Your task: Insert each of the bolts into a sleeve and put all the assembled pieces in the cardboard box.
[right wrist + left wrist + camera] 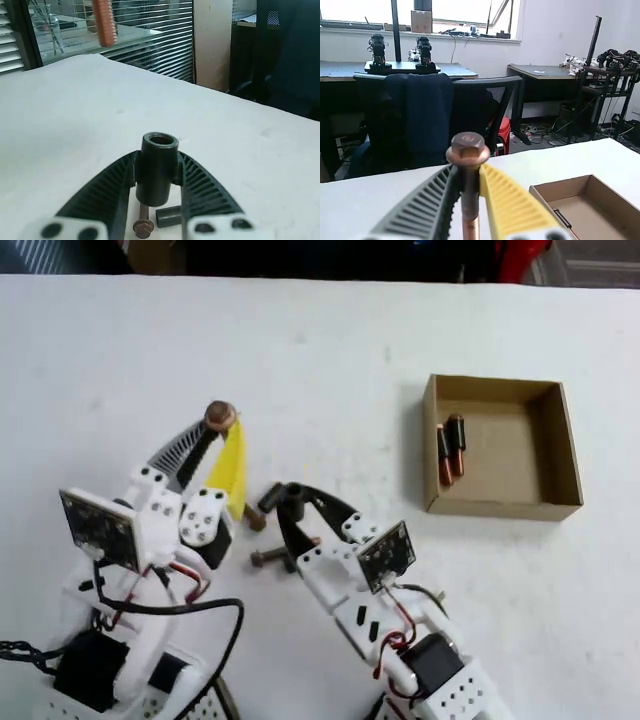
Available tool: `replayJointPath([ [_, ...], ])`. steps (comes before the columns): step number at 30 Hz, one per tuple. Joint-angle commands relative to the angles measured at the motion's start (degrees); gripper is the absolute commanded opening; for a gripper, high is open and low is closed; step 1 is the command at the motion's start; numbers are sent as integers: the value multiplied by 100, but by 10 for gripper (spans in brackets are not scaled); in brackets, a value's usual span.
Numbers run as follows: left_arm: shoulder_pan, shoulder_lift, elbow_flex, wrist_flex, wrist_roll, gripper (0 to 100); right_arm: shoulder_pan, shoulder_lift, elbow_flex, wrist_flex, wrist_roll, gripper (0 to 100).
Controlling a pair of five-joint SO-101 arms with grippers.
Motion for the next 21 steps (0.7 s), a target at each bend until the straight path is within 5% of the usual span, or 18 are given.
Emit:
replayJointPath([
  [1, 259, -110, 79, -185, 70, 24, 66, -66, 53, -4, -70, 17],
  [5, 831, -110, 343, -264, 53, 23, 66, -66, 53, -4, -70, 17],
  [14, 884, -110, 1143, -1732, 53, 23, 75, -66, 53, 22, -35, 17],
  [21, 919, -92, 1257, -1644, 70, 23, 75, -66, 53, -13, -35, 17],
])
